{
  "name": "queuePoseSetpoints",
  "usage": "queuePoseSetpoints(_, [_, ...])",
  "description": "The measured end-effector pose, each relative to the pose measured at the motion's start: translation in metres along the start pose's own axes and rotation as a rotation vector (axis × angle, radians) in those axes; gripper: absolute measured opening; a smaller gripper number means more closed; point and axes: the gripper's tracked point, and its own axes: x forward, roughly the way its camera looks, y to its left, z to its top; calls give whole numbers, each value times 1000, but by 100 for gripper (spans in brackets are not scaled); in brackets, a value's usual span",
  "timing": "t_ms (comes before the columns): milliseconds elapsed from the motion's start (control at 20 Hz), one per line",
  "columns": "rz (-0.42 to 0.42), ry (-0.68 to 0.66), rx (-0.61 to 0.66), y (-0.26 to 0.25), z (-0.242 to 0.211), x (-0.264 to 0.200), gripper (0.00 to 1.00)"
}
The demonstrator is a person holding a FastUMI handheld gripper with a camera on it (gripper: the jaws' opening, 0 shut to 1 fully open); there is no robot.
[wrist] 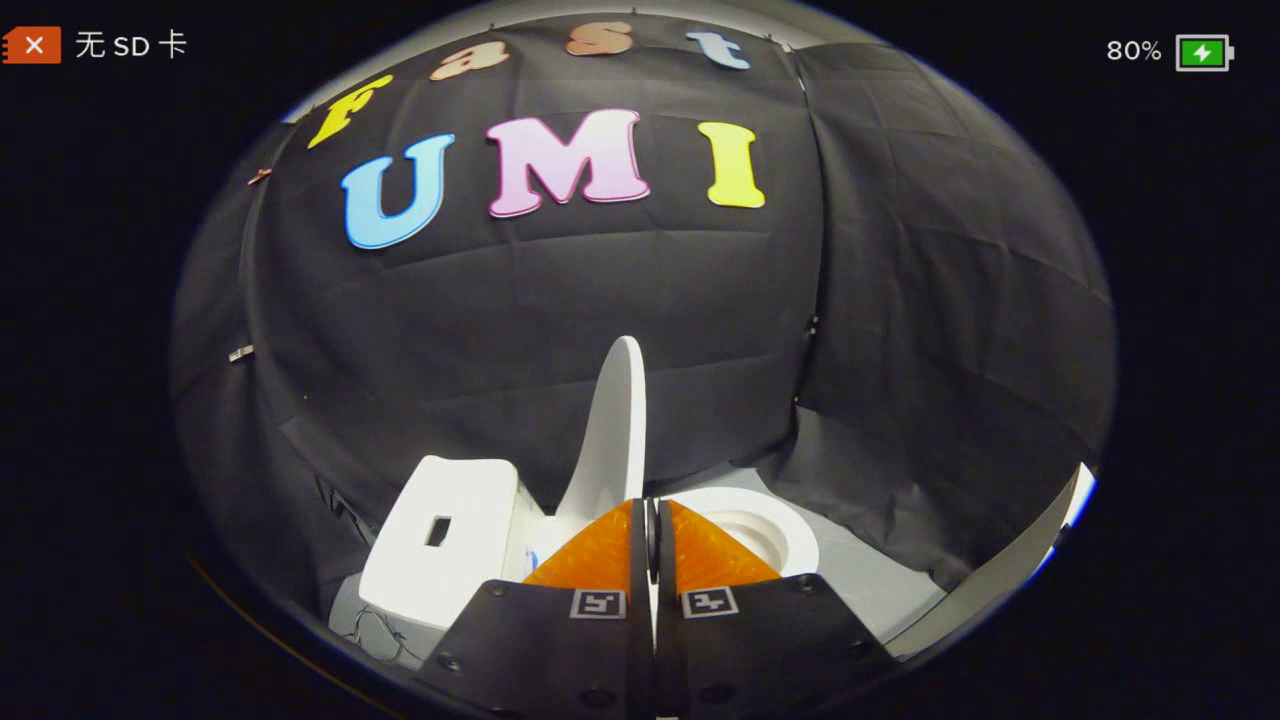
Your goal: Open the toilet lid.
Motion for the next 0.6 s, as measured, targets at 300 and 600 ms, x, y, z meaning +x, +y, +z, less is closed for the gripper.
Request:
queuePoseSetpoints(300, [86, -36, -80, 83, -5, -15, 10])
queuePoseSetpoints(600, [161, -80, -220, 171, -21, -28, 11])
